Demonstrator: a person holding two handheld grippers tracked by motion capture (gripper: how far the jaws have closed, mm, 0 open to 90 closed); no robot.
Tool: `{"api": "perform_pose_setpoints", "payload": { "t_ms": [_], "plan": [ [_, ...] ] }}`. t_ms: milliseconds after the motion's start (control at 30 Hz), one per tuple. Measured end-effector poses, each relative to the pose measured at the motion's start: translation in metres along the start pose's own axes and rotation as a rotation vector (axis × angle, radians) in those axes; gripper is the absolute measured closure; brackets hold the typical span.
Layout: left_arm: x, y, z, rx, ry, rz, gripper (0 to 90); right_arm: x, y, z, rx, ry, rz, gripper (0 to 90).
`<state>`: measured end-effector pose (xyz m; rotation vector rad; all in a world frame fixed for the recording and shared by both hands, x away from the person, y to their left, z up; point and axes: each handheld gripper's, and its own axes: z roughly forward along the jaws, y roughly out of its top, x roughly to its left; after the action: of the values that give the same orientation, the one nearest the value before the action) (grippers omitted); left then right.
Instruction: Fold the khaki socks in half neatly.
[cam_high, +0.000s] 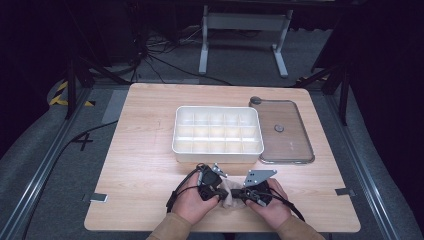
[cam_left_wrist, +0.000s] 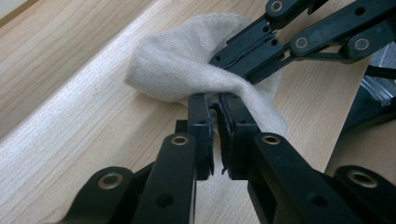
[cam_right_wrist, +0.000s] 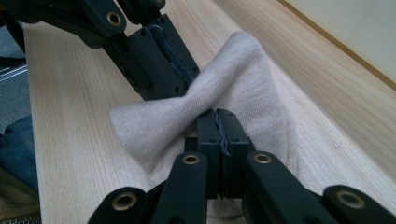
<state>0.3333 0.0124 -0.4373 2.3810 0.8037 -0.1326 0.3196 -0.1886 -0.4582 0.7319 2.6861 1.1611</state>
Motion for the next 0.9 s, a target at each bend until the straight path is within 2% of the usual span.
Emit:
{"api": "perform_pose_setpoints", "payload": {
  "t_ms": [233, 333, 367, 500, 533, 667, 833, 900],
  "plan": [
    [0.002, 0.000, 0.000, 0.000, 0.009, -0.021, 83.6, 0.000, 0.001, -0.005, 0.005, -0.025, 0.010, 87.4],
    [0.004, 0.000, 0.000, 0.003, 0.004, -0.023, 83.0, -0.005, 0.003, -0.017, -0.002, -0.028, 0.024, 85.2],
    [0.004, 0.000, 0.000, 0.001, 0.003, -0.017, 82.6, -0.009, 0.003, -0.020, 0.011, -0.023, 0.040, 84.2],
    [0.004, 0.002, -0.001, -0.004, 0.004, -0.012, 81.9, -0.021, -0.001, -0.036, 0.052, -0.053, 0.070, 87.9],
    [0.003, 0.002, -0.001, -0.001, 0.003, -0.020, 81.9, -0.023, -0.001, -0.039, 0.061, -0.056, 0.083, 88.4],
    [0.003, 0.003, -0.001, -0.004, 0.005, -0.012, 81.6, -0.028, -0.004, -0.047, 0.123, -0.074, 0.086, 89.8],
    [0.002, 0.003, -0.002, -0.010, 0.007, -0.008, 81.4, -0.030, -0.010, -0.046, 0.253, -0.033, 0.096, 90.0],
    [0.001, 0.003, -0.002, -0.012, 0.003, -0.012, 81.2, -0.029, -0.010, -0.043, 0.268, -0.014, 0.085, 90.0]
  ]
}}
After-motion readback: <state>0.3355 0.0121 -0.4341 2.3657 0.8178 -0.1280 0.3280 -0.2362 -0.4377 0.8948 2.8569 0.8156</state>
